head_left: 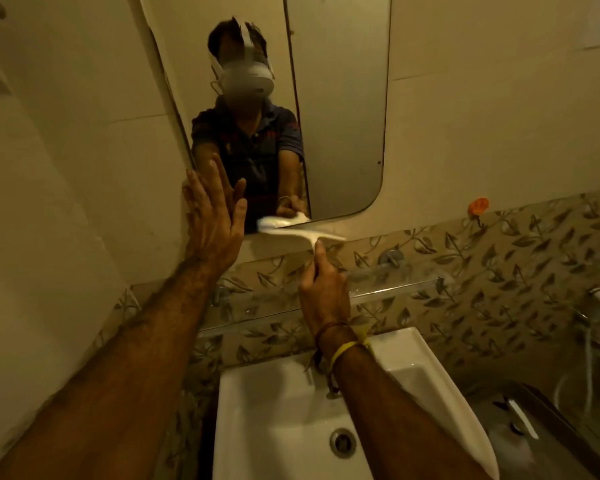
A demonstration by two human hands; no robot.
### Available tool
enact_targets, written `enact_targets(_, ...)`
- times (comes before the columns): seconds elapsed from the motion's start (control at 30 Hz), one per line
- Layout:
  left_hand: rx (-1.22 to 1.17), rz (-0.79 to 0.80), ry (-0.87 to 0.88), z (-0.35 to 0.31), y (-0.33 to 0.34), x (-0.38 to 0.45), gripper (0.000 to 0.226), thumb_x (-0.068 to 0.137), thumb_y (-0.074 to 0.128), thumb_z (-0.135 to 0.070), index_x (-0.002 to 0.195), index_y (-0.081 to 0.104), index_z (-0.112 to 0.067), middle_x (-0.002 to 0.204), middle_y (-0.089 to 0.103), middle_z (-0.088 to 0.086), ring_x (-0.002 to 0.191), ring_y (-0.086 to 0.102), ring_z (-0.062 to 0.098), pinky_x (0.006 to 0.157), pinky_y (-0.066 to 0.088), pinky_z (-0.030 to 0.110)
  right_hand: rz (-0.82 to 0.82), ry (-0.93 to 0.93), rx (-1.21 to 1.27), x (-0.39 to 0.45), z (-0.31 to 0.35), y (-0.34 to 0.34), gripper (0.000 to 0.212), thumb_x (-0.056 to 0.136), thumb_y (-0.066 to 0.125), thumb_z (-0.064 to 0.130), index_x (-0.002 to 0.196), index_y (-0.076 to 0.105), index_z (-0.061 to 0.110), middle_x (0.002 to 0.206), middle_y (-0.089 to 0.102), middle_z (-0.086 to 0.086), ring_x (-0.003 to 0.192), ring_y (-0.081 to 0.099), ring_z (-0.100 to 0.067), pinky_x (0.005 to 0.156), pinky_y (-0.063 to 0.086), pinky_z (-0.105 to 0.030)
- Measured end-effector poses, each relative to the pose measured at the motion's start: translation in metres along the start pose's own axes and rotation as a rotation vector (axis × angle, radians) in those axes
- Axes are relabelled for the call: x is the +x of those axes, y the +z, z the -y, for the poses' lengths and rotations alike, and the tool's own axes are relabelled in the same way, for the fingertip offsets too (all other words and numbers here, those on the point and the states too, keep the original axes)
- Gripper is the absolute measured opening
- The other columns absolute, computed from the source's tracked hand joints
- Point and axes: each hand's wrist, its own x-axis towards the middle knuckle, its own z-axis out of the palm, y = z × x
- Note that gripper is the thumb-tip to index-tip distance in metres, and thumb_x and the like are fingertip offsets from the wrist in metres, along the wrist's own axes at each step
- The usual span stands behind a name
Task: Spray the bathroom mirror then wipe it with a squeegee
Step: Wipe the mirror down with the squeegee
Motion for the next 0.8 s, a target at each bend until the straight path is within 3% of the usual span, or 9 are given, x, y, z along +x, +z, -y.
enact_targets(0.07, 0.026, 0.035, -0.038, 0.001, 0.002, -0.012, 0.078, 0.106, 0.036, -0.049, 0.163, -0.011, -0.022, 0.169, -0.020, 0.014, 0.157, -0.009, 0.041, 0.124, 0.009, 0.065, 0.021, 0.058, 0.046, 0.001, -0.002, -0.007, 0.049, 0.099, 0.045, 0.022, 0.148, 0.044, 0.024, 0.093, 0.072, -0.016, 0.084, 0.067, -0.033, 0.071, 0.053, -0.038)
enact_targets(0.17, 0.183, 0.012, 0.027, 0.000, 0.001, -0.030, 0.076, 0.106, 0.029, -0.052, 0.163, -0.009, -0.019, 0.170, -0.016, 0.015, 0.157, -0.010, 0.038, 0.122, 0.004, 0.069, -0.067, -0.019, 0.123, 0.005, 0.012, -0.016, 0.048, 0.100, 0.045, 0.021, 0.148, 0.043, 0.026, 0.070, 0.061, -0.005, 0.062, 0.058, -0.019, 0.058, 0.049, -0.034)
enact_targets(0.23, 0.206, 0.017, 0.077, -0.006, 0.002, -0.043, 0.073, 0.107, 0.024, -0.055, 0.163, -0.006, -0.019, 0.170, -0.013, 0.017, 0.158, -0.010, 0.037, 0.121, 0.001, 0.070, -0.119, -0.051, 0.129, 0.007, 0.020, -0.020, 0.047, 0.100, 0.045, 0.023, 0.147, 0.045, 0.027, 0.065, 0.057, -0.003, 0.056, 0.053, -0.017, 0.054, 0.045, -0.032)
enact_targets(0.37, 0.176, 0.022, 0.128, -0.023, 0.015, -0.080, 0.074, 0.102, 0.018, -0.056, 0.163, -0.001, -0.018, 0.170, -0.006, 0.019, 0.158, -0.005, 0.038, 0.122, 0.000, 0.067, -0.143, -0.038, 0.175, -0.010, 0.017, -0.034, 0.045, 0.100, 0.046, 0.024, 0.145, 0.048, 0.025, 0.084, 0.070, -0.009, 0.071, 0.062, -0.022, 0.067, 0.056, -0.042)
enact_targets(0.43, 0.086, 0.014, 0.153, -0.033, 0.026, -0.105, 0.072, 0.104, 0.025, -0.052, 0.164, 0.006, -0.016, 0.170, 0.000, 0.020, 0.158, -0.002, 0.038, 0.124, 0.001, 0.065, -0.174, -0.017, 0.175, -0.024, 0.008, -0.044, 0.044, 0.100, 0.048, 0.024, 0.144, 0.050, 0.024, 0.098, 0.074, -0.003, 0.081, 0.064, -0.013, 0.077, 0.058, -0.039)
enact_targets(0.57, -0.199, 0.001, 0.230, -0.057, 0.058, -0.159, 0.065, 0.108, 0.032, -0.045, 0.162, 0.018, -0.011, 0.169, 0.008, 0.022, 0.158, 0.001, 0.038, 0.127, 0.002, 0.056, -0.224, 0.003, 0.098, -0.052, -0.021, -0.072, 0.046, 0.099, 0.048, 0.024, 0.145, 0.048, 0.028, 0.066, 0.058, 0.006, 0.054, 0.046, -0.005, 0.055, 0.045, -0.028)
enact_targets(0.63, -0.365, 0.016, 0.279, -0.073, 0.078, -0.190, 0.062, 0.109, 0.033, -0.041, 0.161, 0.022, -0.009, 0.170, 0.012, 0.018, 0.159, 0.002, 0.032, 0.130, 0.007, 0.050, -0.242, 0.013, 0.069, -0.066, -0.036, -0.093, 0.043, 0.099, 0.048, 0.024, 0.142, 0.050, 0.024, 0.069, 0.058, -0.002, 0.055, 0.047, -0.010, 0.053, 0.044, -0.030)
enact_targets(0.8, -0.608, 0.277, 0.228, -0.116, 0.125, -0.267, 0.053, 0.108, 0.044, -0.032, 0.155, 0.038, -0.008, 0.164, 0.032, 0.011, 0.155, 0.025, 0.028, 0.125, 0.028, 0.040, -0.392, 0.147, 0.020, -0.091, -0.081, -0.151, 0.019, 0.097, 0.056, 0.021, 0.111, 0.054, 0.009, 0.074, 0.057, 0.006, 0.058, 0.054, 0.000, 0.053, 0.045, -0.014)
